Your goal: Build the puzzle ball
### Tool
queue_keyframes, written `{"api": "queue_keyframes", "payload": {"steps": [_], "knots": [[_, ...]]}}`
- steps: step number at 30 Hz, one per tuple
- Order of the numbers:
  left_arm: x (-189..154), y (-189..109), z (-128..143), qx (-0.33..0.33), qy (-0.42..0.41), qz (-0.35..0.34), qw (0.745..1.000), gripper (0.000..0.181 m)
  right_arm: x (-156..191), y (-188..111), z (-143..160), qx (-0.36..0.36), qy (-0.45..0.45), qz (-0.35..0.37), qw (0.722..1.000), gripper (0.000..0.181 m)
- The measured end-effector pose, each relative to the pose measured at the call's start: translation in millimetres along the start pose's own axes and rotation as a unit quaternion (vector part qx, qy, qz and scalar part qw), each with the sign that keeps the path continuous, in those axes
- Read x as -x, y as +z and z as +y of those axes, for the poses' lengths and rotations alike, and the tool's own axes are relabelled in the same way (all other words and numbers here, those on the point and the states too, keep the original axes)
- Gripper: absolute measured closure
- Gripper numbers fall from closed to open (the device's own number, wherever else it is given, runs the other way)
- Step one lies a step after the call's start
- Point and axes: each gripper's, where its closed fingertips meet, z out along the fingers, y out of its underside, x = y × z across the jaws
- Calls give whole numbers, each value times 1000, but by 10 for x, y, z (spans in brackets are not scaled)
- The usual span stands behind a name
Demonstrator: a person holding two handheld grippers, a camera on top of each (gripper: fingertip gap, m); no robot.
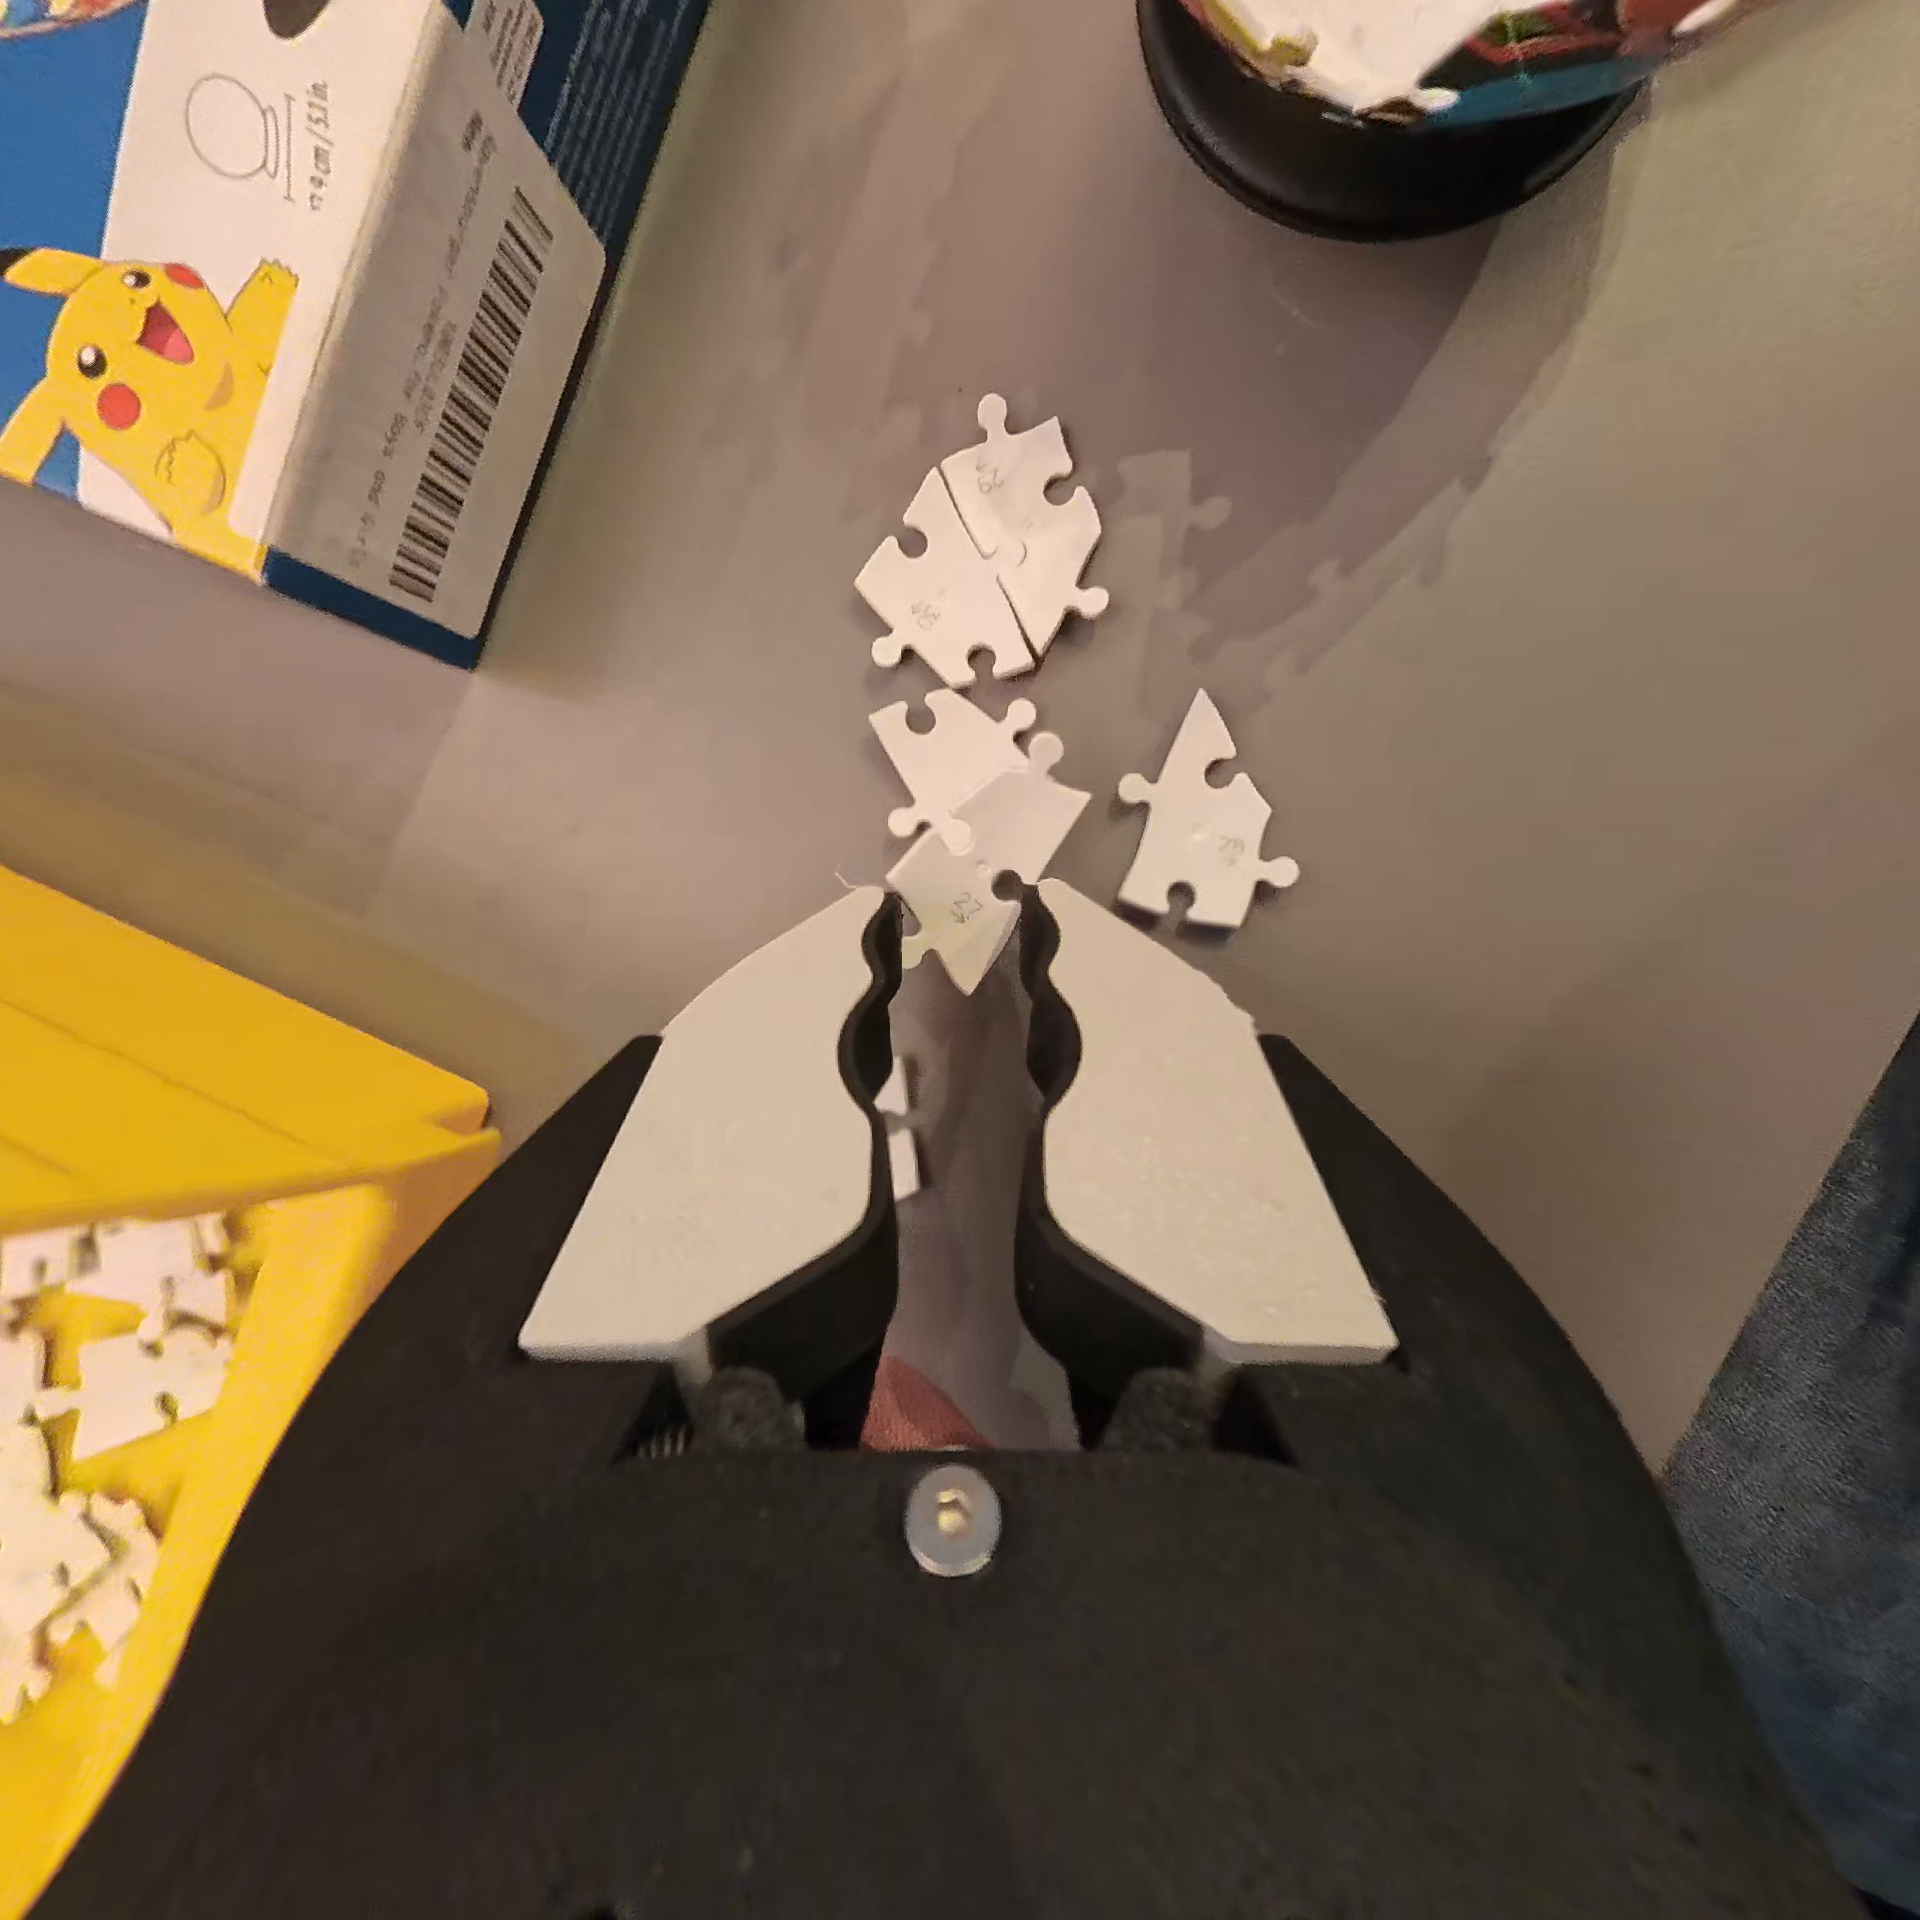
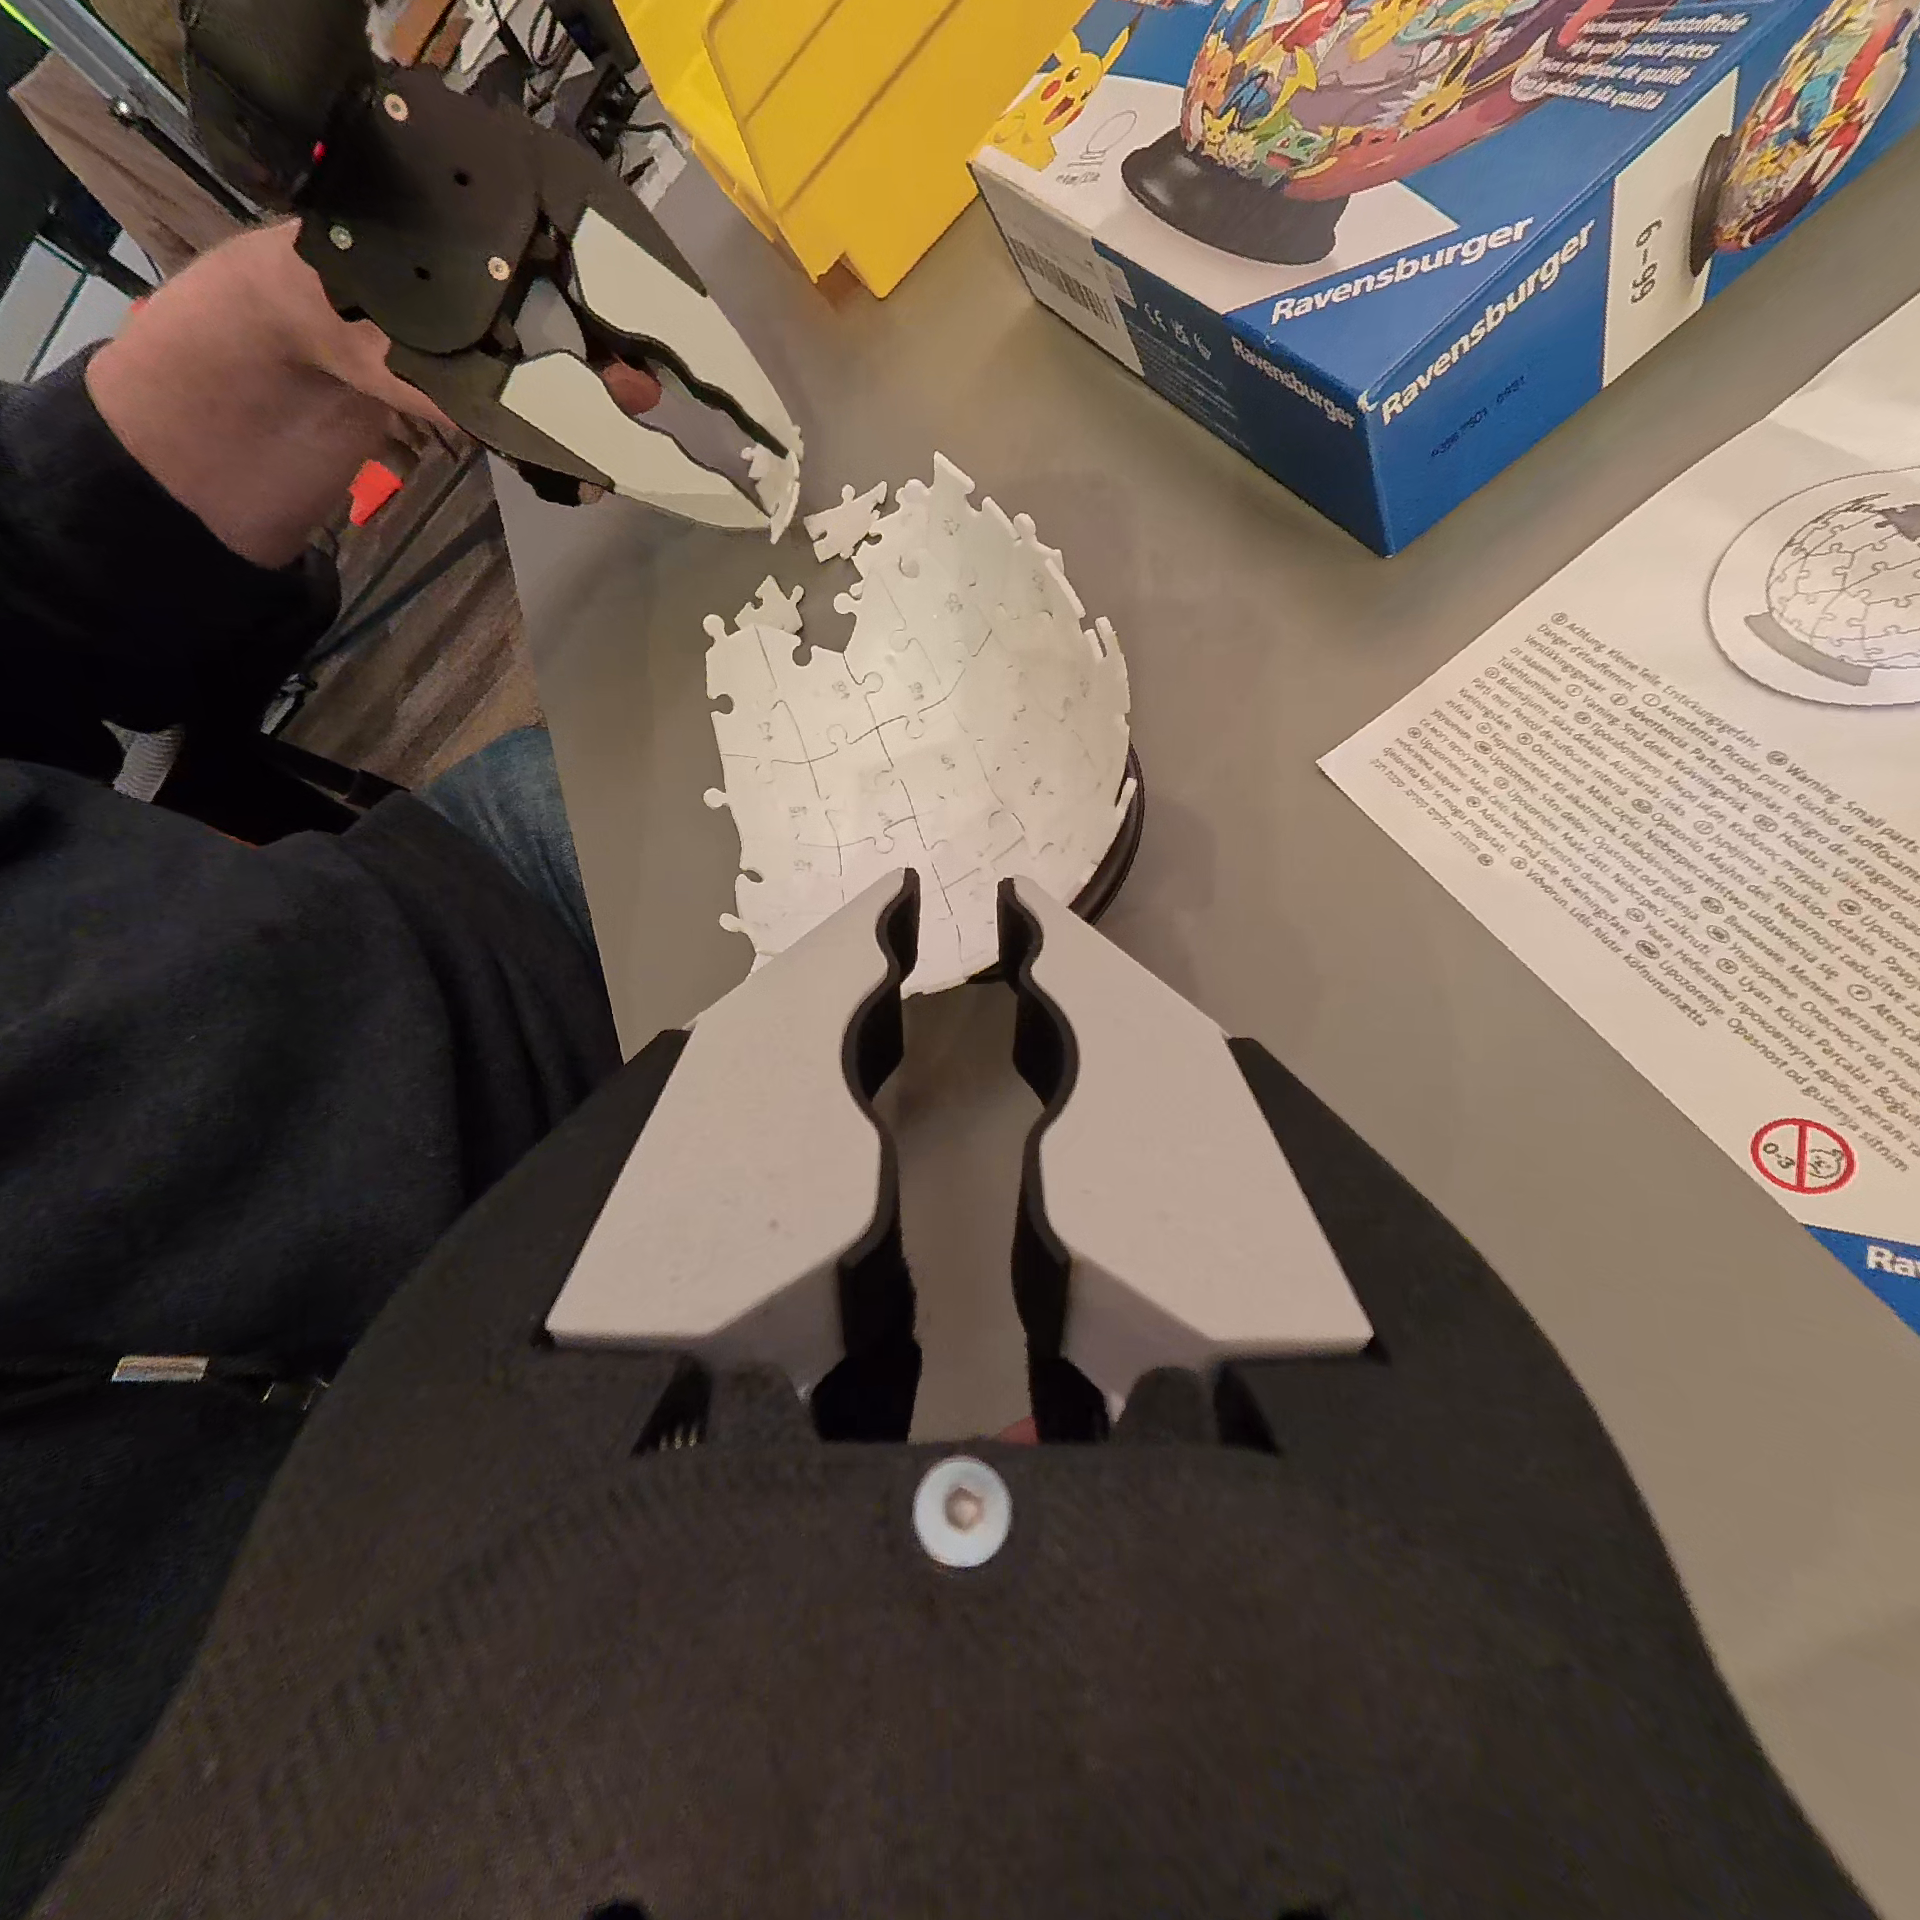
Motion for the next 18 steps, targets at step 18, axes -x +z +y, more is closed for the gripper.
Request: {"api": "queue_keyframes", "payload": {"steps": [18], "knots": [[21, -127, 165, 5, -26, -20, 999, 148, 17, -62, -39, -13, 1, 9, 1000, 168]]}}
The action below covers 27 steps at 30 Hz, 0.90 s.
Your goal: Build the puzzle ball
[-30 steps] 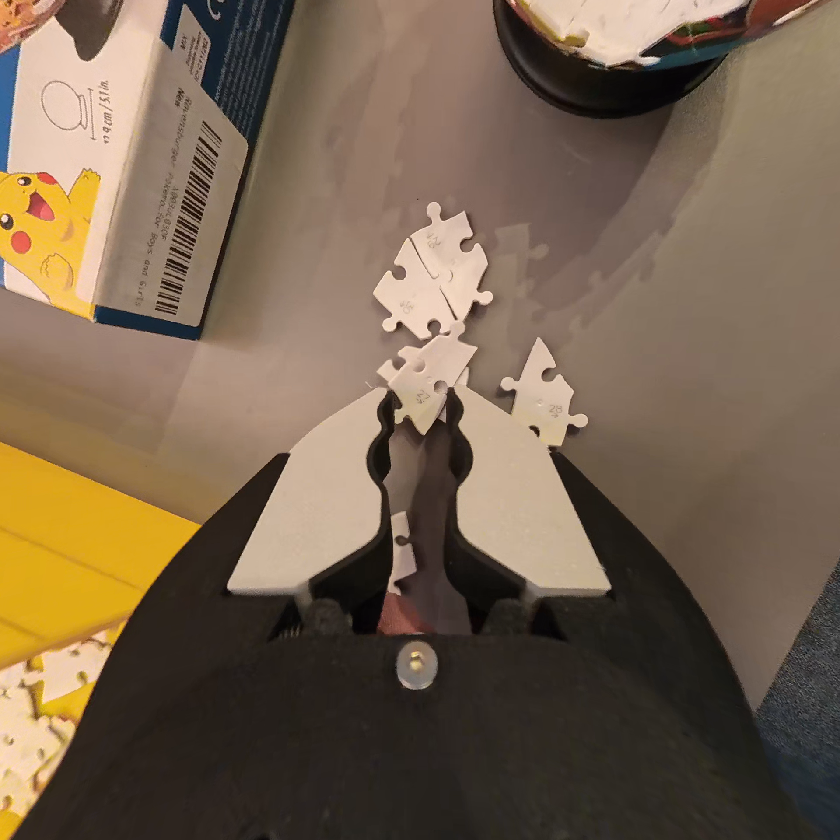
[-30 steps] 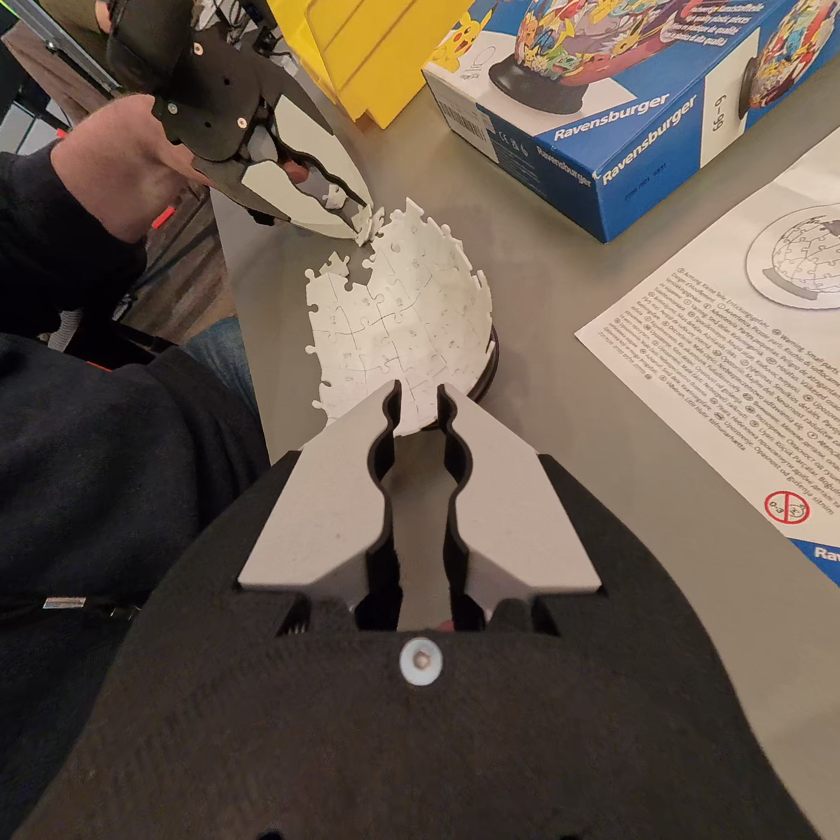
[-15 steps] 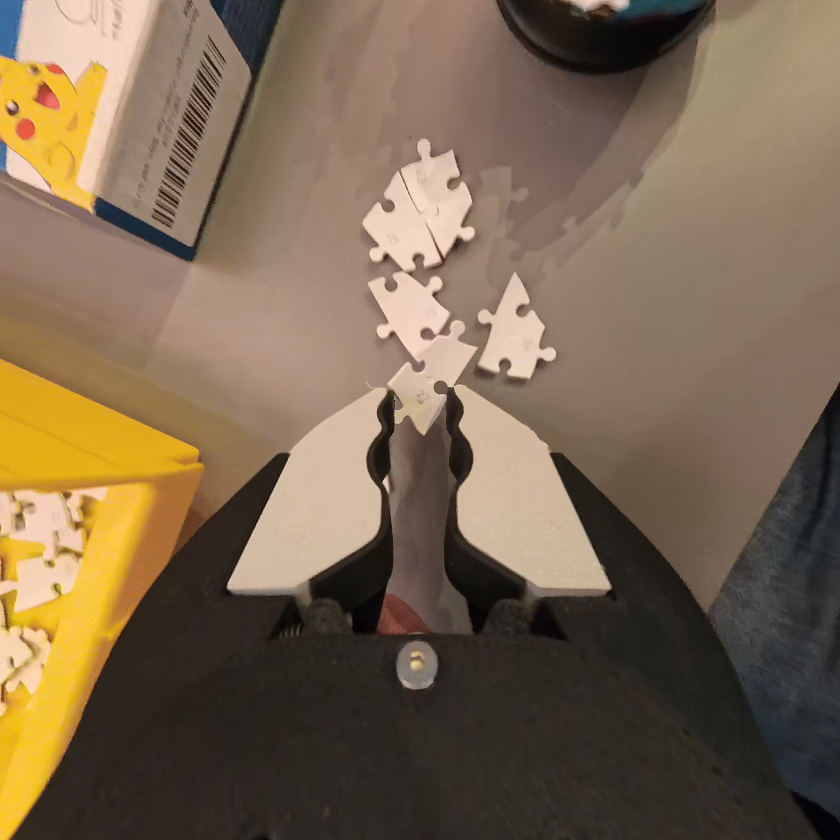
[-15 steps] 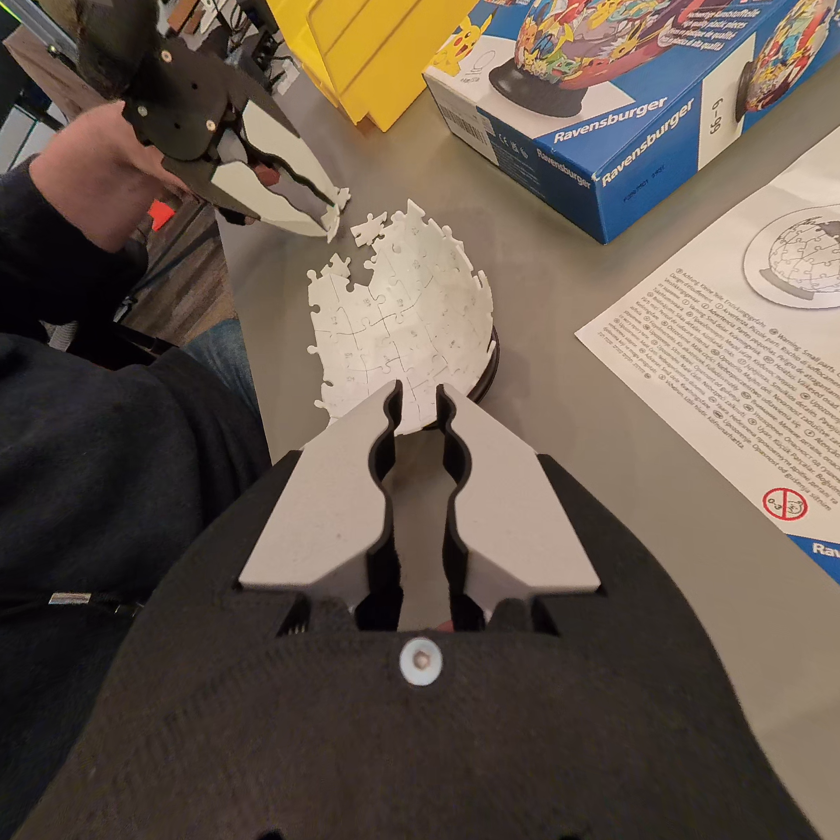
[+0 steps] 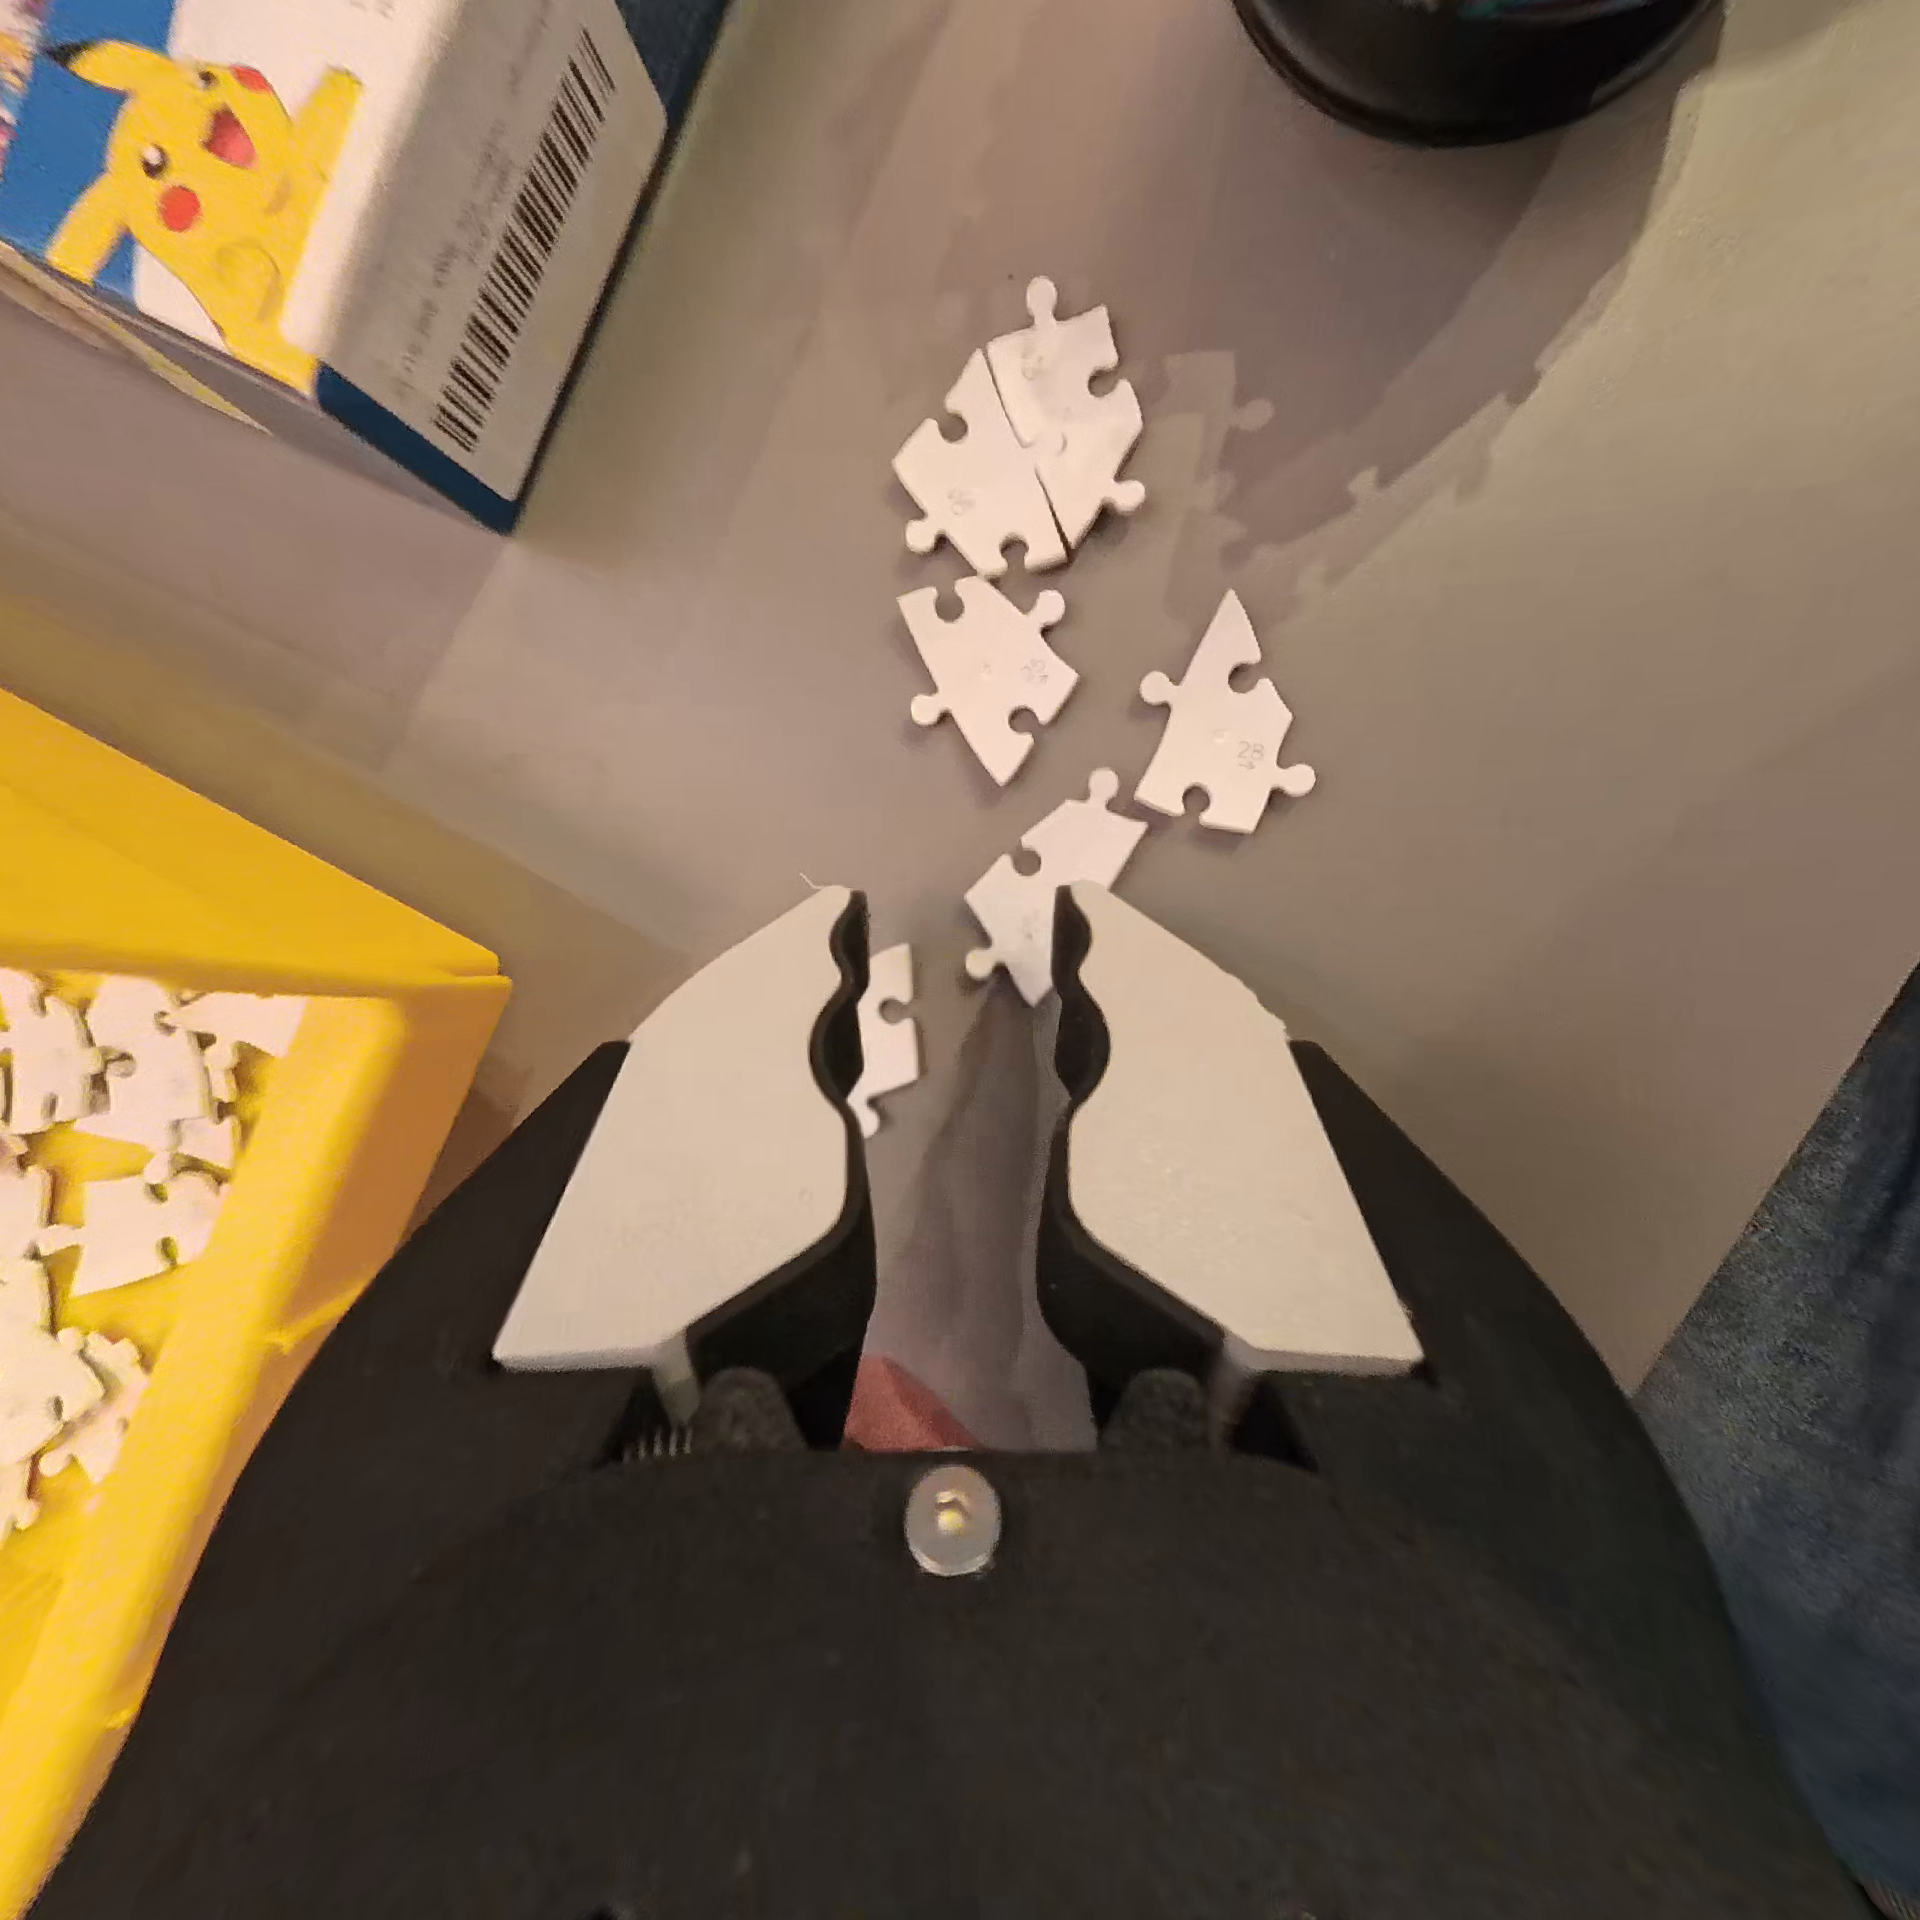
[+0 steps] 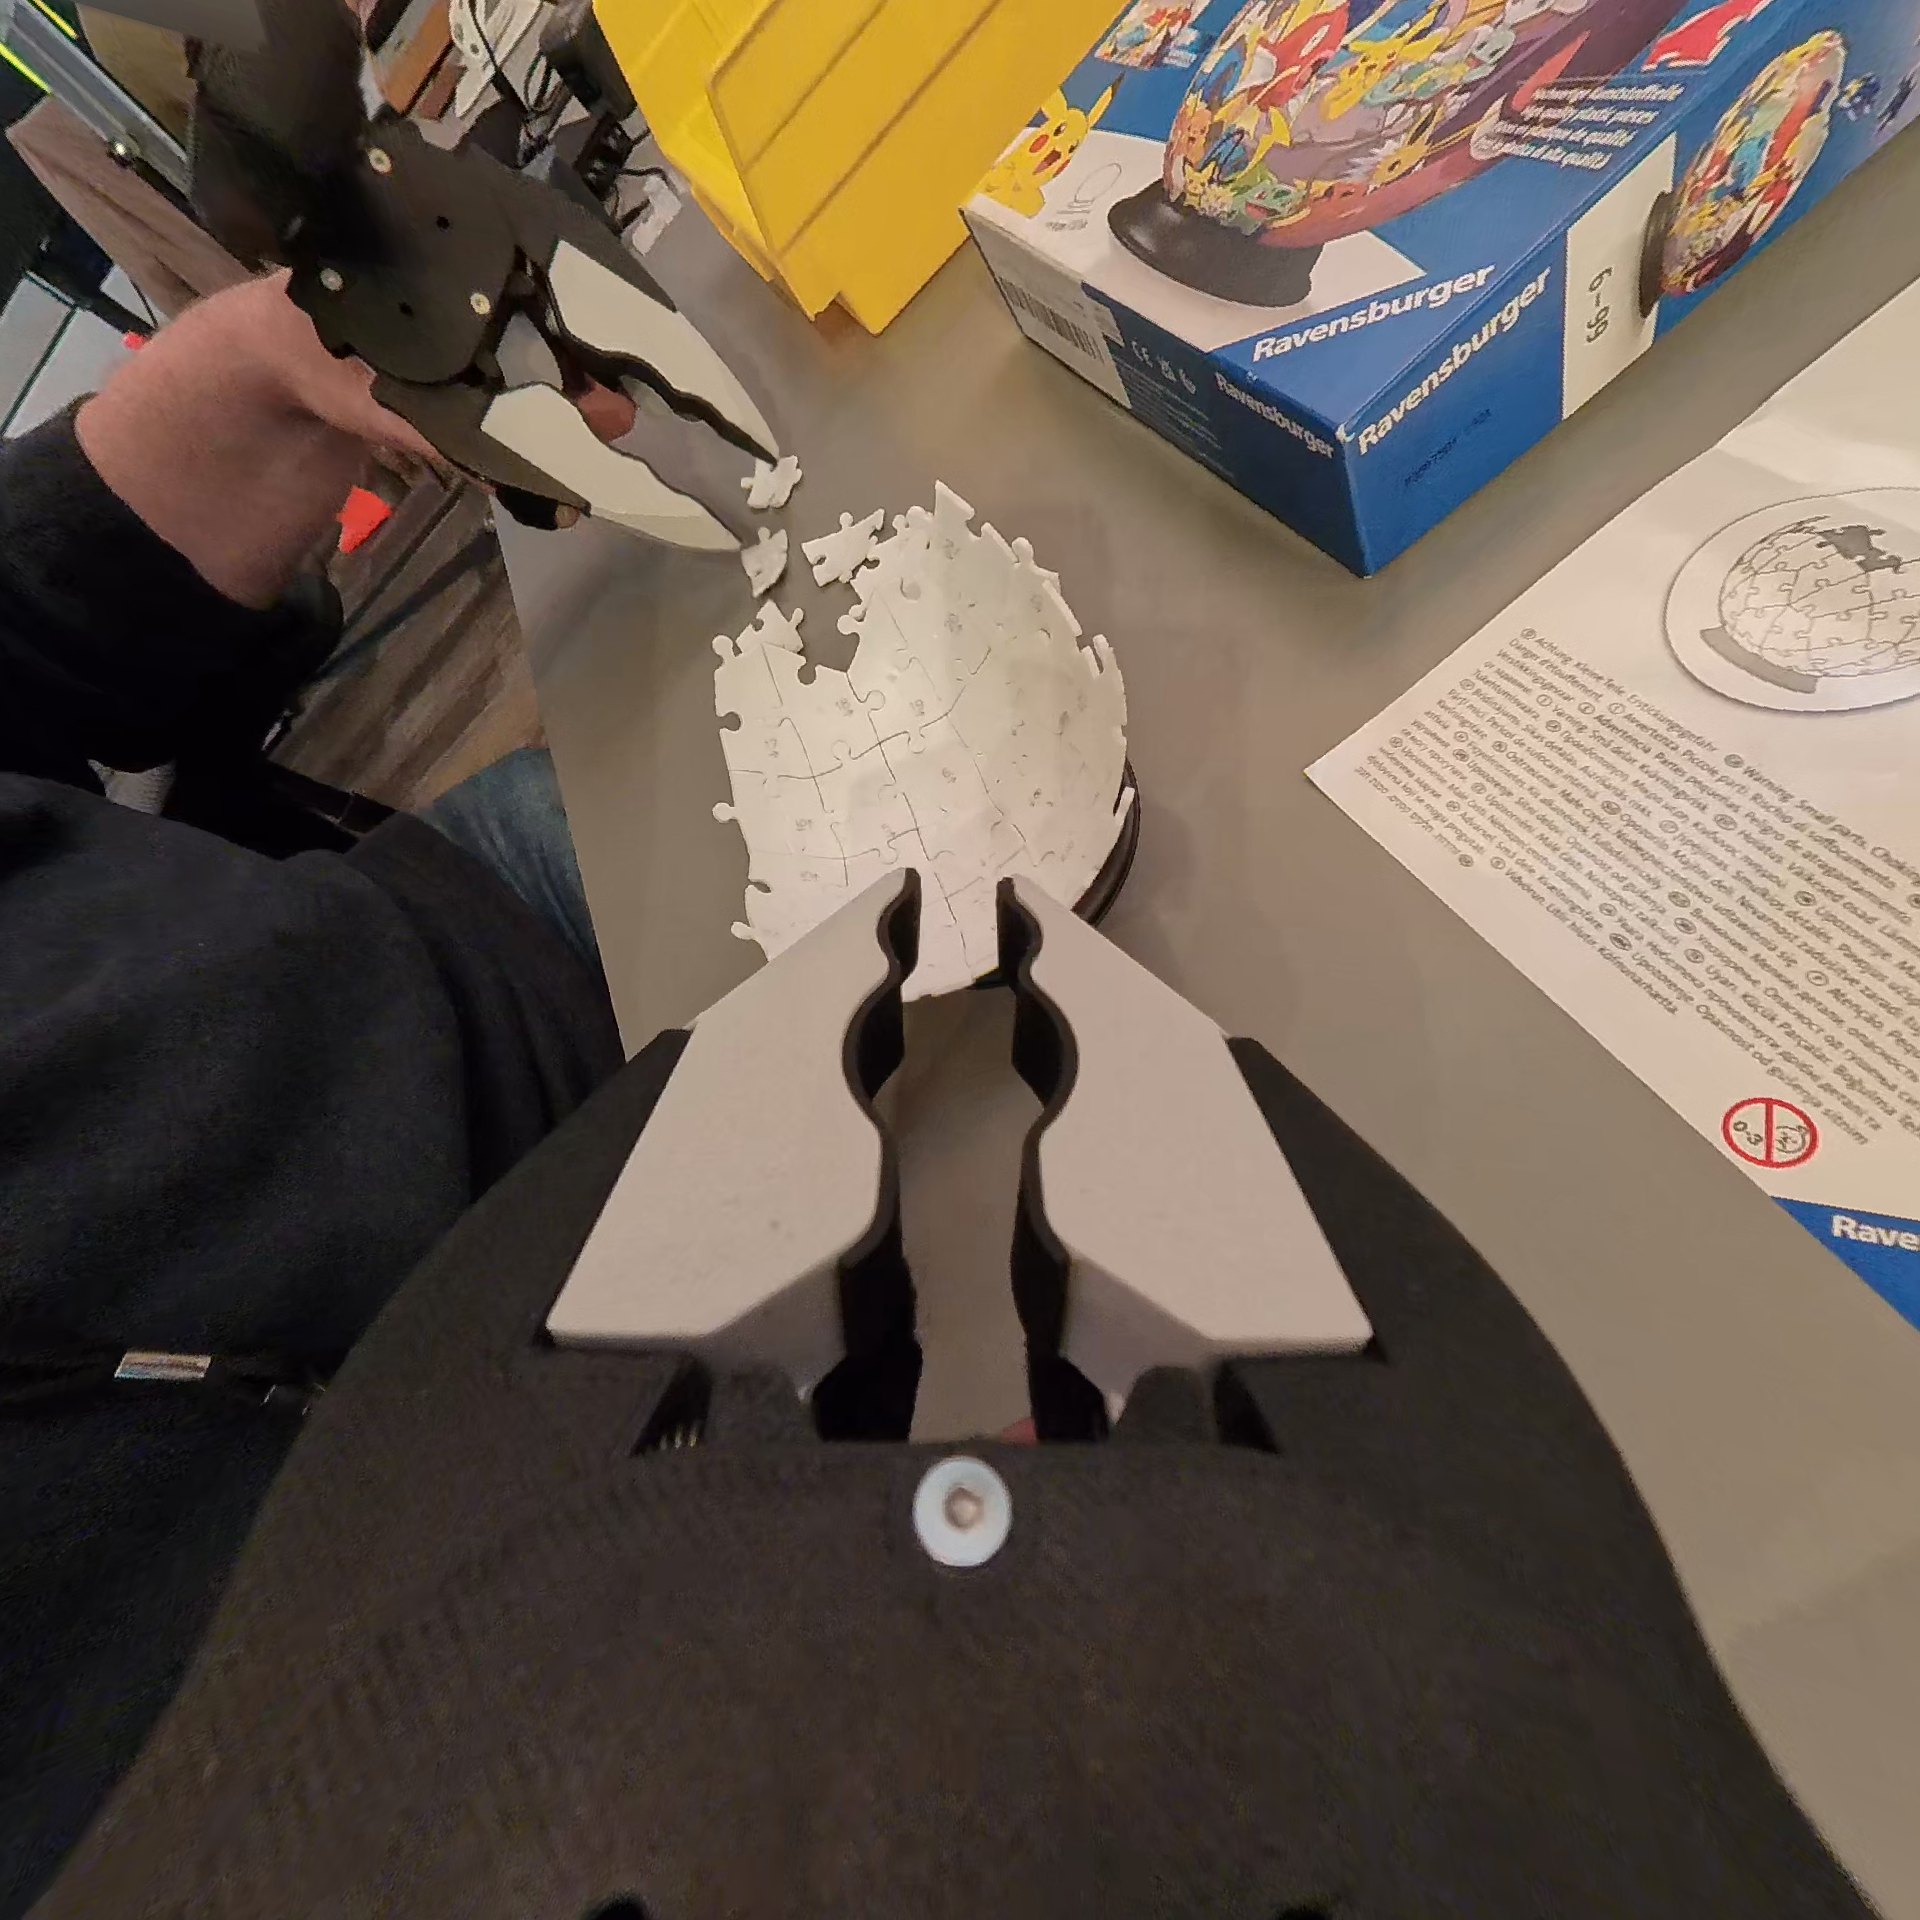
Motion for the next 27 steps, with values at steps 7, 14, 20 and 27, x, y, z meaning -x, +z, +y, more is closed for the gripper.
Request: {"api": "queue_keyframes", "payload": {"steps": [7, 14, 20, 27], "knots": [[41, 298, -232, 14, 14, -12, 1000, 148, 49, -8, -36, -3, -3, 0, 1000, 168], [-64, 354, -300, -10, -31, 31, 999, 164, 26, -50, -50, -10, -2, 3, 1000, 169], [-73, 340, -344, -38, -40, 33, 998, 165, 30, -93, -73, -16, -5, 7, 1000, 169], [-61, 30, -716, -100, -10, 3, 995, 165, 201, -54, -257, -27, -35, -2, 999, 167]]}}
